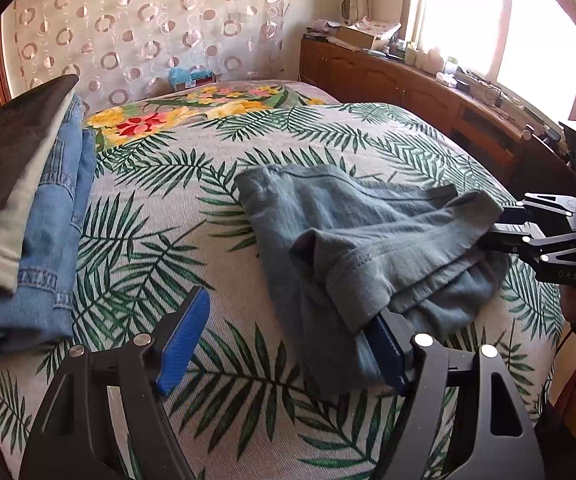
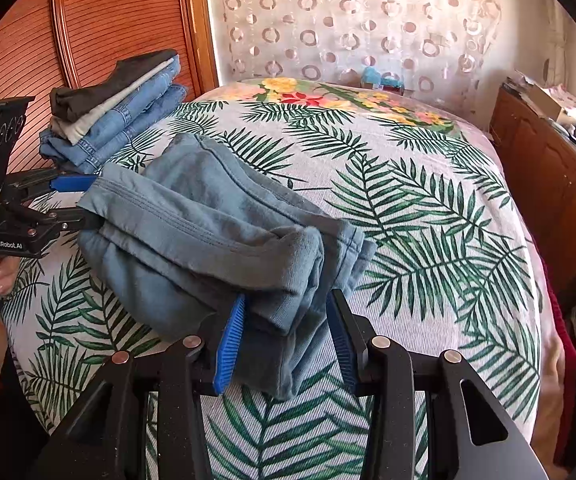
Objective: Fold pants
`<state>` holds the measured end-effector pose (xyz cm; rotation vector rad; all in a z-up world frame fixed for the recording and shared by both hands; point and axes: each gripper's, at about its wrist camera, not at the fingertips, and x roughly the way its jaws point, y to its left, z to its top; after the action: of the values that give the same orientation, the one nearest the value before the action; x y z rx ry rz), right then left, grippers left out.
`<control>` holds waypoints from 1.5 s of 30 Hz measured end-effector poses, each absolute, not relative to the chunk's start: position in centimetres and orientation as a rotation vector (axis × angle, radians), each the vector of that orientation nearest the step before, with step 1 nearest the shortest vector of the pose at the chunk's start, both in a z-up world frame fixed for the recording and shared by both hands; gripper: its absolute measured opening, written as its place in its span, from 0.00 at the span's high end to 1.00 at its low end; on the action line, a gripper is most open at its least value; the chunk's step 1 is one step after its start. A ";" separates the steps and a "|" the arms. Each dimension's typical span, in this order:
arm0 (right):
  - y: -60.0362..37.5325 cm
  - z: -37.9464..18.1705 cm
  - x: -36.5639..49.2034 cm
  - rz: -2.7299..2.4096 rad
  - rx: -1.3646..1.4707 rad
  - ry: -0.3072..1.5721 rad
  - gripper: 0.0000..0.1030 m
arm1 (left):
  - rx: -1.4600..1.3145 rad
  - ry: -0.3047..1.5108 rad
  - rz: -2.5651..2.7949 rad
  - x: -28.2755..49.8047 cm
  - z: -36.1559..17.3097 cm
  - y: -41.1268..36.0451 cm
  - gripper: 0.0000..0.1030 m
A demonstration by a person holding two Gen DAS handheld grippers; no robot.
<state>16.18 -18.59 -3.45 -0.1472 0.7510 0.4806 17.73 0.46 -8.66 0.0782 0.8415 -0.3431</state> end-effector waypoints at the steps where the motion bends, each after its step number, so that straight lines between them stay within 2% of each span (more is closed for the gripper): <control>1: -18.6 -3.4 16.8 0.481 -0.142 0.750 0.58 | 0.077 0.840 -0.341 18.1 -8.5 0.4 0.26; 13: -19.7 -1.8 21.6 0.461 -0.080 0.714 0.58 | 0.046 0.821 -0.325 22.8 -7.2 0.5 0.26; 20: -21.0 -0.3 20.5 0.507 -0.031 0.681 0.58 | 0.025 0.823 -0.315 24.4 -7.2 0.8 0.26; 29: -20.1 -2.1 17.8 0.565 -0.093 0.751 0.58 | -0.032 0.777 -0.353 23.1 -5.3 1.3 0.24; 39: -17.0 -3.3 20.3 0.586 -0.224 0.761 0.59 | -0.028 0.783 -0.377 22.0 -5.8 0.6 0.20; 40: -16.8 -3.4 20.7 0.589 -0.232 0.766 0.65 | -0.028 0.780 -0.373 21.8 -5.9 0.6 0.20; 41: -16.7 -3.4 21.0 0.608 -0.233 0.772 0.79 | -0.026 0.780 -0.371 21.6 -5.9 0.7 0.20; 42: -16.4 -3.3 21.2 0.621 -0.235 0.768 0.90 | -0.023 0.781 -0.370 21.5 -6.0 0.6 0.20; 45: -16.6 -3.1 22.6 0.618 -0.209 0.758 0.92 | -0.022 0.786 -0.359 21.0 -6.2 0.7 0.20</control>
<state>22.57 -16.62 -3.07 -0.2087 0.7584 0.6182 21.01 0.74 -6.17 -0.0220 0.7865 -0.3594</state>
